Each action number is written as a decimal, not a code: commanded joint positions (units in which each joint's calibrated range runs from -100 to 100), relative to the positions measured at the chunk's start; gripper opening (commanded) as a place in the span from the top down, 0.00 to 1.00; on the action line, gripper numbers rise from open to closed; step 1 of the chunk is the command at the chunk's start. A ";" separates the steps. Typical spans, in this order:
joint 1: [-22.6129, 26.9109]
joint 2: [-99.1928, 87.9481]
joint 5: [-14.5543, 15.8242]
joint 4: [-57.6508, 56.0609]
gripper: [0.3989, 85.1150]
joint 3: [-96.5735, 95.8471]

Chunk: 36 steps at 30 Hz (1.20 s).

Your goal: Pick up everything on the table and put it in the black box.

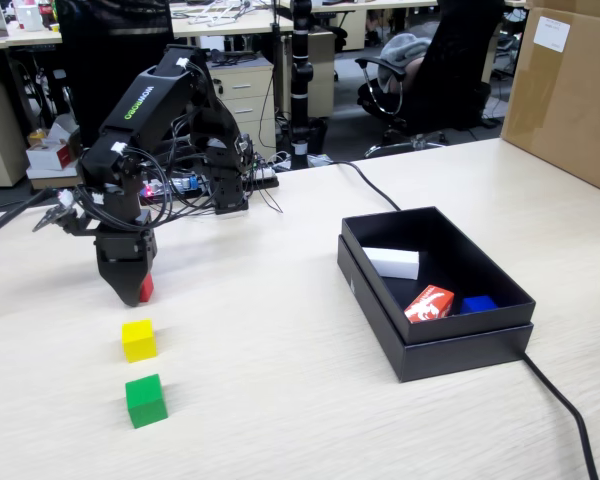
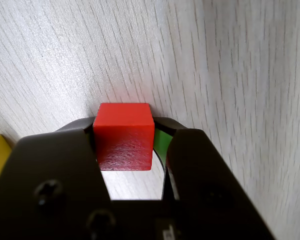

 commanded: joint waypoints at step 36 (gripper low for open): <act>34.29 -17.76 19.15 -16.70 0.99 45.94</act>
